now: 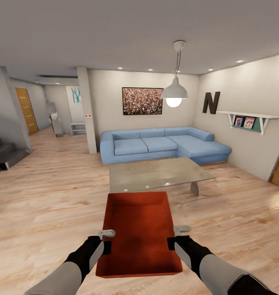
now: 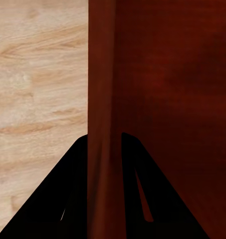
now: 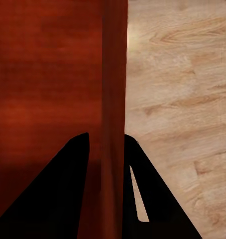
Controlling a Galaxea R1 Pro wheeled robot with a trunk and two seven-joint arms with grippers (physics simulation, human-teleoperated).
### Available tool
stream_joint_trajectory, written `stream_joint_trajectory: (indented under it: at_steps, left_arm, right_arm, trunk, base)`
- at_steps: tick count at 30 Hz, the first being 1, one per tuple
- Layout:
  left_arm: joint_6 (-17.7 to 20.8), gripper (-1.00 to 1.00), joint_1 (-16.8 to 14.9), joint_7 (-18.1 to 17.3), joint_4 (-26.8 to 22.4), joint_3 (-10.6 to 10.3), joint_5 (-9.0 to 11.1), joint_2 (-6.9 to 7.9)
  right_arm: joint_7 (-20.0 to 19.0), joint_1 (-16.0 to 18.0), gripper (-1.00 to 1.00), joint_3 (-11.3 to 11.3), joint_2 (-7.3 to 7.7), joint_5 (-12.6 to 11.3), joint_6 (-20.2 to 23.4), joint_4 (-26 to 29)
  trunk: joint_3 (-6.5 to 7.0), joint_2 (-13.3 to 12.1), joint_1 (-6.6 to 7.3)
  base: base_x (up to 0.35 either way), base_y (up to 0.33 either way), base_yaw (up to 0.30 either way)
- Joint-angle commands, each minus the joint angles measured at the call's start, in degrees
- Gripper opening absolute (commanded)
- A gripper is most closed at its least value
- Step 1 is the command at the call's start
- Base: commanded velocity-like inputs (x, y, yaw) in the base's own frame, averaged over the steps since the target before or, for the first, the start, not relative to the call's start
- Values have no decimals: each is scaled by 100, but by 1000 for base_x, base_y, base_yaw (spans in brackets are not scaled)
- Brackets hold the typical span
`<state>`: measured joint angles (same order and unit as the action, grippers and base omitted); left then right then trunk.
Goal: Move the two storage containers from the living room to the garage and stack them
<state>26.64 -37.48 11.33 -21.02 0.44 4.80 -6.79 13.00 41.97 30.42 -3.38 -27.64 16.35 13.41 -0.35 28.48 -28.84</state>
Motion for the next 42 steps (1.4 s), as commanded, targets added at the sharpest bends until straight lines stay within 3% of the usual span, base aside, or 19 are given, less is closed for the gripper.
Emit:
stream_joint_trajectory:
  at_steps: [1, 42]
  left_arm:
    - [52, -100, 4, 221, 11, -35, -76, 2]
    - [52, -100, 4, 221, 12, -35, -76, 2]
  right_arm:
    - [36, 4, -100, 105, 4, -38, -132, 118]
    - [36, 4, -100, 105, 4, -39, -132, 118]
  trunk:
    - [-4, 5, -2]
    - [-4, 5, -2]
  base:
    - [0, 0, 300]
    - [0, 0, 300]
